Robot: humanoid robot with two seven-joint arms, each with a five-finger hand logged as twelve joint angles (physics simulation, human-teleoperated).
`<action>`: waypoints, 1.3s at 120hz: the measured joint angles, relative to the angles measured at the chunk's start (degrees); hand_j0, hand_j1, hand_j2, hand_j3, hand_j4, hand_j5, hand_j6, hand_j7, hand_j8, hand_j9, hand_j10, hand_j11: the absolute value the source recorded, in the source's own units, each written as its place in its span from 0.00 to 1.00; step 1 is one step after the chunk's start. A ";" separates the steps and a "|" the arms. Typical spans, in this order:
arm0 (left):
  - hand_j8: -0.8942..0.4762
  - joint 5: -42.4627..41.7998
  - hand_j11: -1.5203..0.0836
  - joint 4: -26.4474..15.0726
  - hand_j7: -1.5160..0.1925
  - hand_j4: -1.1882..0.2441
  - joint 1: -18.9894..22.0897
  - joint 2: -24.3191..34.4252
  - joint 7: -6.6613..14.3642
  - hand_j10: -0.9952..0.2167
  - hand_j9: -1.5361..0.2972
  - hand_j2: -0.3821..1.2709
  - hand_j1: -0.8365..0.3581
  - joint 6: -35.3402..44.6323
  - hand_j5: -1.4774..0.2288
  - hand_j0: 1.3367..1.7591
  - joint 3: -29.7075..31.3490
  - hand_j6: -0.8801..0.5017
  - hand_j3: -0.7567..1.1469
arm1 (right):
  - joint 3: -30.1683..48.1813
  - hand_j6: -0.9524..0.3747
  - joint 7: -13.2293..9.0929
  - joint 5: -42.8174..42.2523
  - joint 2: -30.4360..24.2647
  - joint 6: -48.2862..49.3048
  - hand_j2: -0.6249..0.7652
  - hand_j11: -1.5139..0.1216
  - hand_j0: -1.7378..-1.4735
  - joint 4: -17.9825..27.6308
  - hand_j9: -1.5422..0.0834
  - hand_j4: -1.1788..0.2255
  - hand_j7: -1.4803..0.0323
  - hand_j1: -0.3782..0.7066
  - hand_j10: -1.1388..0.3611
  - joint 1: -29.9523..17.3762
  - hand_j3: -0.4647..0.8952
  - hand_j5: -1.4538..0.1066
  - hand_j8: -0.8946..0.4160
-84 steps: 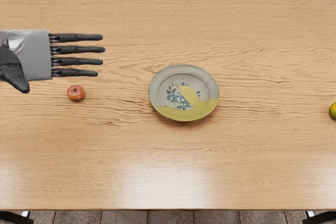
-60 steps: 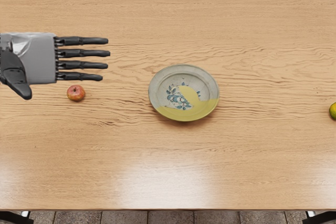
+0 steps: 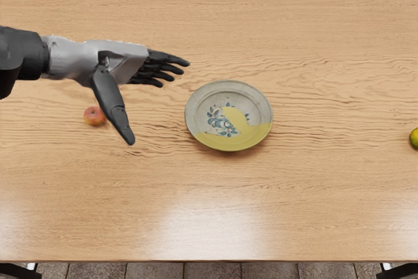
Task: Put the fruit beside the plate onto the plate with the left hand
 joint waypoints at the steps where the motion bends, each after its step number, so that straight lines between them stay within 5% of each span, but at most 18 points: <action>1: 0.62 1.31 0.91 -0.08 0.85 0.80 0.41 -0.18 0.00 0.78 0.80 0.24 0.94 0.69 0.83 0.76 0.01 0.60 0.40 | 0.01 0.72 0.00 0.00 0.00 0.00 0.45 0.93 0.30 0.00 0.95 0.84 0.98 0.03 0.76 0.00 0.34 0.93 0.68; 25: 0.61 30.47 0.90 -0.66 0.85 0.79 9.94 -4.25 0.00 0.78 0.80 0.24 0.94 13.19 0.82 0.76 0.94 0.60 0.40 | 0.14 0.72 0.00 0.00 0.00 0.00 0.45 0.93 0.30 -0.03 0.95 0.84 0.98 0.03 0.76 0.11 0.34 0.93 0.68; 46: 0.61 44.09 0.90 0.88 0.84 0.79 10.31 -4.82 0.00 0.77 0.80 0.24 0.94 16.98 0.82 0.76 5.07 0.59 0.40 | 0.18 0.72 0.00 0.00 0.00 0.00 0.45 0.93 0.30 -0.04 0.95 0.84 0.98 0.03 0.76 0.17 0.34 0.93 0.68; 100: 0.64 46.19 0.93 1.90 0.87 0.81 13.81 -1.68 0.00 0.80 0.83 0.23 0.98 19.67 0.85 0.76 7.79 0.62 0.40 | 0.26 0.72 0.00 0.00 0.00 0.00 0.45 0.93 0.30 -0.04 0.95 0.84 0.98 0.03 0.76 0.27 0.34 0.93 0.68; 156: 0.62 49.99 0.92 11.63 0.86 0.80 16.29 -8.25 0.00 0.79 0.81 0.24 0.96 23.30 0.84 0.76 7.94 0.60 0.40 | 0.27 0.72 0.00 0.05 0.00 0.00 0.45 0.93 0.30 -0.21 0.95 0.84 0.98 0.03 0.76 0.29 0.34 0.93 0.68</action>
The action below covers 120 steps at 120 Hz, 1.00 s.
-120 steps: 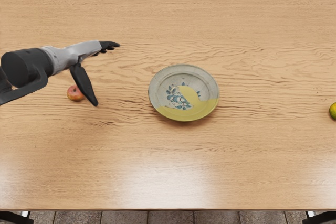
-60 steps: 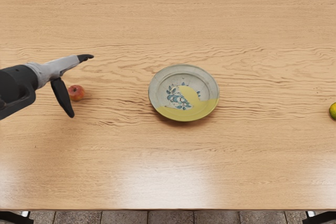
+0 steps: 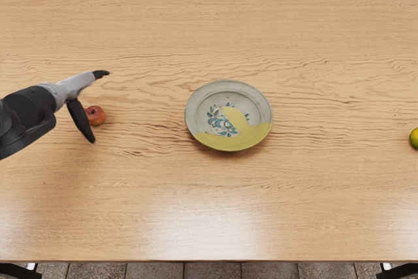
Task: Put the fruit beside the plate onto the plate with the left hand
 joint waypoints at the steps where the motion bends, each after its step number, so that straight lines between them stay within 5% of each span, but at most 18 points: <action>1: 0.62 0.02 0.92 0.15 0.86 0.80 0.00 -0.22 0.00 0.79 0.81 0.24 0.95 0.01 0.84 0.76 0.00 0.60 0.40 | 0.00 0.72 0.00 0.00 0.00 0.00 0.45 0.93 0.30 0.00 0.95 0.84 0.98 0.03 0.76 0.00 0.34 0.93 0.68; 62: 0.53 1.60 0.82 8.84 0.76 0.71 1.49 -5.44 0.00 0.68 0.72 0.25 0.83 1.75 0.74 0.76 0.17 0.52 0.40 | 0.00 0.72 0.00 -0.02 0.00 -0.05 0.45 0.93 0.30 -0.01 0.95 0.84 0.98 0.03 0.76 0.00 0.34 0.93 0.68; 120: 0.45 4.25 0.73 11.74 0.68 0.64 2.11 -6.82 0.00 0.60 0.65 0.27 0.73 4.60 0.66 0.76 0.92 0.44 0.40 | 0.00 0.72 0.02 -0.02 0.00 -0.05 0.45 0.93 0.30 -0.33 0.95 0.84 0.98 0.03 0.76 0.00 0.34 0.93 0.68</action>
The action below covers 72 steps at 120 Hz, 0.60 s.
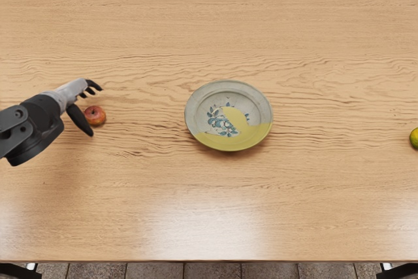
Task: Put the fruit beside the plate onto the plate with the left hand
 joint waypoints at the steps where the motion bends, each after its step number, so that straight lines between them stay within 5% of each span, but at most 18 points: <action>1: 0.45 0.07 0.73 0.04 0.68 0.64 0.00 -0.08 0.00 0.60 0.65 0.27 0.73 0.06 0.66 0.76 0.02 0.44 0.40 | 0.00 0.72 0.00 0.00 0.00 0.00 0.45 0.93 0.30 -0.04 0.95 0.84 0.98 0.03 0.76 0.00 0.34 0.93 0.68; 72: 0.36 0.94 0.62 1.37 0.58 0.55 0.70 -1.91 0.00 0.49 0.55 0.28 0.59 0.83 0.56 0.76 0.14 0.34 0.40 | 0.00 0.72 0.00 0.04 0.00 -0.01 0.45 0.93 0.30 -0.81 0.95 0.84 0.98 0.03 0.76 0.00 0.34 0.93 0.68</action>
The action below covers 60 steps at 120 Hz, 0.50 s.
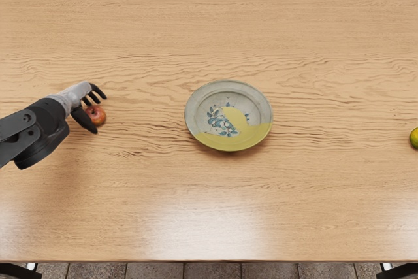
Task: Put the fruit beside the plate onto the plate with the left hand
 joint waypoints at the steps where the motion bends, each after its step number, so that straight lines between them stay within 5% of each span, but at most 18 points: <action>1: 0.35 0.00 0.62 0.04 0.58 0.55 0.00 -0.05 0.00 0.49 0.55 0.28 0.59 0.00 0.56 0.76 0.00 0.34 0.40 | 0.00 0.72 0.00 0.00 0.00 0.00 0.45 0.93 0.30 -0.01 0.95 0.84 0.98 0.03 0.76 0.00 0.34 0.93 0.68; 8: 0.38 0.14 0.62 0.32 0.58 0.54 0.41 -0.49 0.00 0.48 0.52 0.18 0.56 0.04 0.56 0.77 -0.01 0.33 0.61 | 0.00 0.72 0.01 0.00 0.00 0.01 0.45 0.93 0.30 -0.05 0.95 0.84 0.98 0.03 0.76 0.00 0.34 0.93 0.68; 14: 0.49 0.37 0.57 0.56 0.58 0.53 0.44 -0.91 0.24 0.52 0.38 0.14 0.55 0.02 0.56 0.77 -0.01 0.32 0.66 | 0.00 0.72 0.00 0.01 0.00 0.01 0.45 0.93 0.30 -0.10 0.95 0.84 0.98 0.03 0.76 0.00 0.34 0.93 0.68; 18: 0.48 0.51 0.48 0.85 0.57 0.52 0.43 -1.22 0.30 0.61 0.39 0.13 0.54 0.02 0.56 0.78 -0.01 0.33 0.72 | 0.00 0.72 -0.01 0.01 0.00 0.00 0.45 0.93 0.30 -0.12 0.95 0.84 0.98 0.03 0.76 0.00 0.34 0.93 0.68; 21: 0.49 0.54 0.49 1.01 0.53 0.52 0.43 -1.32 0.22 0.59 0.38 0.13 0.53 0.05 0.56 0.79 -0.02 0.36 0.74 | 0.00 0.72 0.01 0.01 0.00 -0.01 0.45 0.93 0.30 -0.16 0.95 0.84 0.98 0.03 0.76 0.00 0.34 0.93 0.68; 36: 0.42 0.15 0.54 1.30 0.60 0.50 0.27 -1.12 -0.15 0.53 0.43 0.20 0.52 0.07 0.53 0.75 -0.08 0.29 0.70 | 0.00 0.72 0.01 0.01 0.00 0.00 0.45 0.93 0.30 -0.24 0.95 0.84 0.98 0.03 0.76 0.00 0.34 0.93 0.68; 44: 0.41 -0.01 0.52 1.18 0.54 0.46 0.18 -1.18 -0.07 0.47 0.45 0.25 0.48 -0.01 0.49 0.79 -0.12 0.25 0.68 | 0.00 0.72 0.00 0.01 0.00 0.00 0.45 0.93 0.30 -0.25 0.95 0.84 0.98 0.03 0.76 0.00 0.34 0.93 0.68; 49: 0.42 -0.13 0.60 1.05 0.49 0.42 0.17 -1.06 -0.01 0.44 0.44 0.30 0.45 -0.08 0.44 0.78 -0.11 0.24 0.68 | 0.00 0.72 0.00 0.01 0.00 0.01 0.45 0.93 0.30 -0.26 0.95 0.84 0.98 0.03 0.76 0.00 0.34 0.93 0.68; 60: 0.32 -0.72 0.51 -0.22 0.40 0.35 0.18 0.15 -0.01 0.36 0.40 0.37 0.41 -0.10 0.37 0.76 -0.46 0.30 0.59 | 0.00 0.72 0.00 0.01 0.00 0.01 0.45 0.93 0.30 -0.27 0.95 0.84 0.98 0.03 0.76 0.00 0.34 0.93 0.68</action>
